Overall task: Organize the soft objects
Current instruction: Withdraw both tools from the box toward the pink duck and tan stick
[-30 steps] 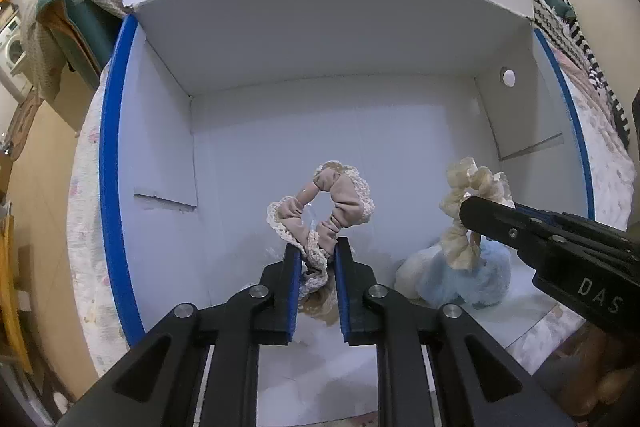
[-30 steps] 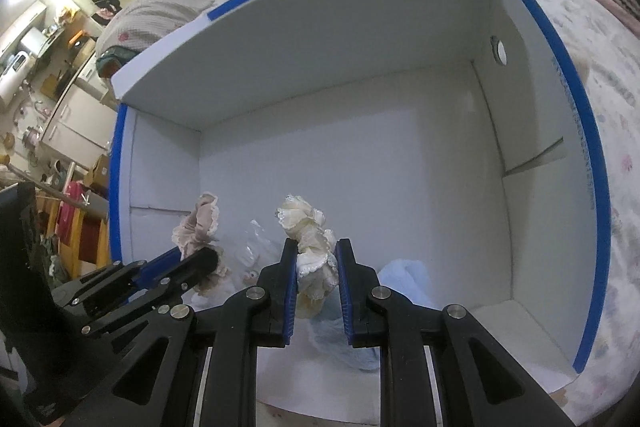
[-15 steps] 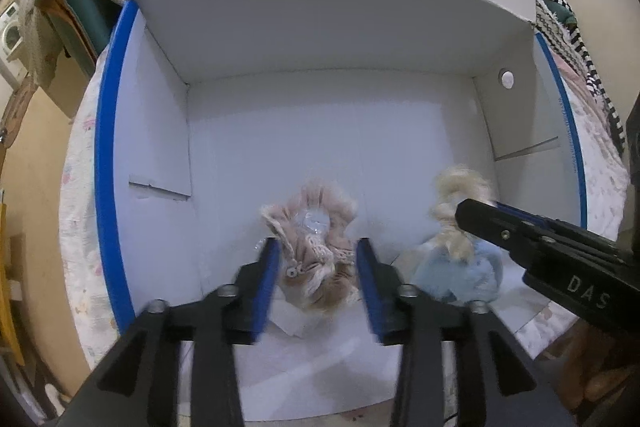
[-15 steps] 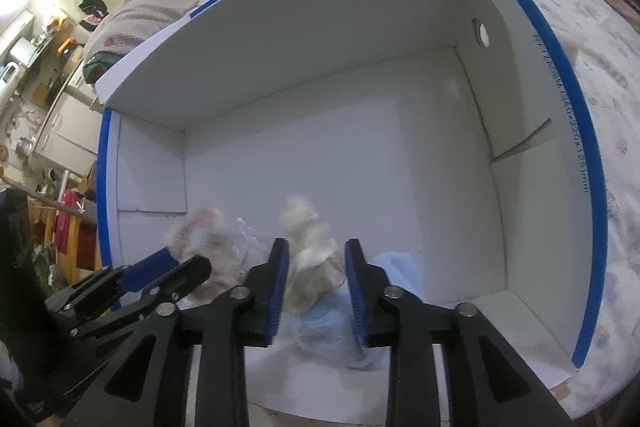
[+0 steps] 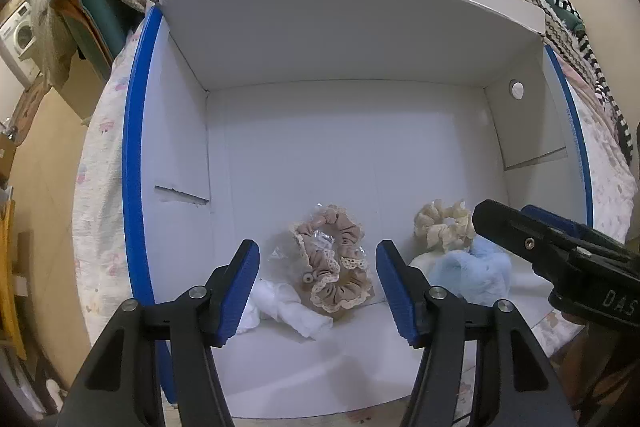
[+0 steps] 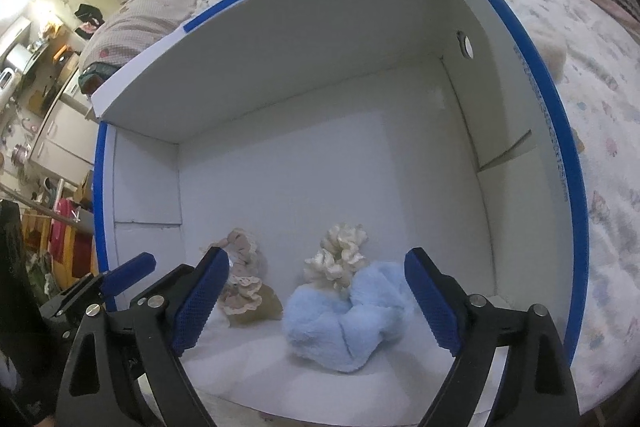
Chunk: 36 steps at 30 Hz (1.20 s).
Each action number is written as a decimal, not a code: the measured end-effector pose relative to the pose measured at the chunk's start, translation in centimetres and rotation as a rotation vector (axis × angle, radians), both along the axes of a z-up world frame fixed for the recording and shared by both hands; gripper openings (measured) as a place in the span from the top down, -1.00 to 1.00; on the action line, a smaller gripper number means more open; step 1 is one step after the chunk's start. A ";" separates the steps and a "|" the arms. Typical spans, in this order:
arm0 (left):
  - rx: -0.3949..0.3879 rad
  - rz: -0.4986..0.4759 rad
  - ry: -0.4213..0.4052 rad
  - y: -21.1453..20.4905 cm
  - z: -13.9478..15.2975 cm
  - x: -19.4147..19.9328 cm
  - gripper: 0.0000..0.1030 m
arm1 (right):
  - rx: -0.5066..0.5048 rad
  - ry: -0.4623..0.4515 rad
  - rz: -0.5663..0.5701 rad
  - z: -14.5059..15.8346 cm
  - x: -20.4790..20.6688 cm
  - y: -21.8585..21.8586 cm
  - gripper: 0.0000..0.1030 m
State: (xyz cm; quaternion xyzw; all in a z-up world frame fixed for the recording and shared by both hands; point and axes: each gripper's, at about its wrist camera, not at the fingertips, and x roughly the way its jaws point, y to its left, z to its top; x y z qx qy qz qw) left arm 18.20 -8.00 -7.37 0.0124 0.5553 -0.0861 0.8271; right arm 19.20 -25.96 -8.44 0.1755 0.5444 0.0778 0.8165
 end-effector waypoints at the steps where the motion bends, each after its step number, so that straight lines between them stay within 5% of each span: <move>1: 0.001 -0.001 0.000 -0.1 0.0 0.1 -0.11 | -0.003 -0.004 0.005 0.1 0.0 0.0 -0.85; 20: -0.003 -0.003 -0.085 1.1 2.4 -2.6 -0.12 | 0.004 -0.026 -0.047 0.7 -2.2 -1.8 -0.85; 36: 0.010 0.094 -0.146 5.8 3.6 -7.2 -0.12 | 0.018 -0.067 -0.054 2.2 -6.8 -2.2 -0.85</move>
